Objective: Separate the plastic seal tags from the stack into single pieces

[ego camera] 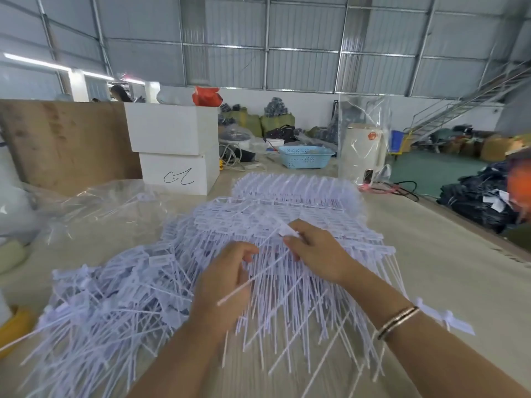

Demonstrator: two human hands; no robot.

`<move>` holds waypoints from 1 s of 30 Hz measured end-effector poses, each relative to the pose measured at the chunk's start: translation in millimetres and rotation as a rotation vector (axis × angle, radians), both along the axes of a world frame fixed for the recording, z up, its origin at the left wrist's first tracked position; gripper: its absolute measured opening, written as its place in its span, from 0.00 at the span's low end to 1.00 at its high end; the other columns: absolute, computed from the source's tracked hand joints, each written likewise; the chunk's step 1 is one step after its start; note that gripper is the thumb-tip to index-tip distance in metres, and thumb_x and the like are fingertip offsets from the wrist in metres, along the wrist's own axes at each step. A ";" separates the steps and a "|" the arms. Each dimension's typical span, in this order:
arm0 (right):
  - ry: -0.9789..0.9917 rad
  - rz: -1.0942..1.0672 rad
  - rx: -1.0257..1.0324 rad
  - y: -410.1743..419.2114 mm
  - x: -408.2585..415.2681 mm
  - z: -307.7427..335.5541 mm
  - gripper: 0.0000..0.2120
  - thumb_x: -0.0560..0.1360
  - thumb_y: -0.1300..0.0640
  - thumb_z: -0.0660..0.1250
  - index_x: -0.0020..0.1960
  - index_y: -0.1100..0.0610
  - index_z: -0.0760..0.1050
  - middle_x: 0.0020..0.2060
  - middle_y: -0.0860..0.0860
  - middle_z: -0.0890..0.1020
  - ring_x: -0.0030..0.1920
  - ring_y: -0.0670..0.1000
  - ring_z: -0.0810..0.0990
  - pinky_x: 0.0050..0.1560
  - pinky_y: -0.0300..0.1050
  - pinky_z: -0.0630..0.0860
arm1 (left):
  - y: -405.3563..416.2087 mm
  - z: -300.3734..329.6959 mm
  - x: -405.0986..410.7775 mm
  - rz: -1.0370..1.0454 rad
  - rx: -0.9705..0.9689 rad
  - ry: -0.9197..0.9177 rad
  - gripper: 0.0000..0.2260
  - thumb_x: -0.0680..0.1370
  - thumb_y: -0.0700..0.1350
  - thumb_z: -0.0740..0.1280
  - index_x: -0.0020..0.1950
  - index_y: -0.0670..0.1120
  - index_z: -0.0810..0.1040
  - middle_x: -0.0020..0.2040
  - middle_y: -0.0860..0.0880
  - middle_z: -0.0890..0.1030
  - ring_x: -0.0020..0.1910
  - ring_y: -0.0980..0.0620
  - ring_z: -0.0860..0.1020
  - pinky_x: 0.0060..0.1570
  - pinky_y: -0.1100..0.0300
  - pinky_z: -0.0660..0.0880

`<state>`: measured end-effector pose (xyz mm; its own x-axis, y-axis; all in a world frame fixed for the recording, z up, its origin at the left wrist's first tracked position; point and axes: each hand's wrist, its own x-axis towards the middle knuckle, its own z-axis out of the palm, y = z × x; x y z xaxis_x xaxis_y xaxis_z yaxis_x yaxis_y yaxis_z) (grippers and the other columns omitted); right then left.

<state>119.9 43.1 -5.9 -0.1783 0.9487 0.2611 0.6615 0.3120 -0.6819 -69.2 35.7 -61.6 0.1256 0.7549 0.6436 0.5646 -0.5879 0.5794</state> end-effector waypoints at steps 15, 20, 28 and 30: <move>-0.030 -0.115 0.154 13.1 0.9 28.4 0.10 0.77 0.51 0.63 0.39 0.53 0.75 0.33 0.44 0.78 0.35 0.47 0.75 0.42 0.46 0.70 | 4.5 7.0 -5.0 0.159 -0.103 -0.508 0.13 0.82 0.40 0.56 0.47 0.53 0.77 0.44 0.56 0.80 0.38 0.64 0.76 0.41 0.67 0.71; -0.191 -0.211 -0.052 29.0 7.1 22.4 0.22 0.78 0.44 0.62 0.31 0.57 0.65 0.26 0.51 0.71 0.21 0.46 0.71 0.28 0.38 0.71 | 2.5 0.7 1.5 0.121 -0.188 -0.117 0.12 0.82 0.46 0.57 0.61 0.52 0.77 0.53 0.55 0.78 0.49 0.52 0.77 0.51 0.54 0.74; 0.326 -0.413 -0.165 49.5 11.3 30.5 0.13 0.76 0.58 0.65 0.32 0.56 0.78 0.18 0.48 0.68 0.21 0.47 0.64 0.25 0.38 0.61 | 2.0 2.7 2.2 0.139 -0.141 -0.156 0.11 0.81 0.42 0.57 0.57 0.51 0.78 0.47 0.59 0.74 0.51 0.51 0.76 0.51 0.57 0.71; 0.227 -0.353 -0.322 48.6 10.8 29.4 0.13 0.77 0.59 0.62 0.36 0.60 0.77 0.19 0.50 0.69 0.20 0.48 0.64 0.24 0.37 0.60 | 4.3 0.7 1.8 0.148 -0.135 -0.194 0.11 0.81 0.40 0.58 0.56 0.49 0.78 0.50 0.54 0.76 0.53 0.52 0.75 0.52 0.60 0.68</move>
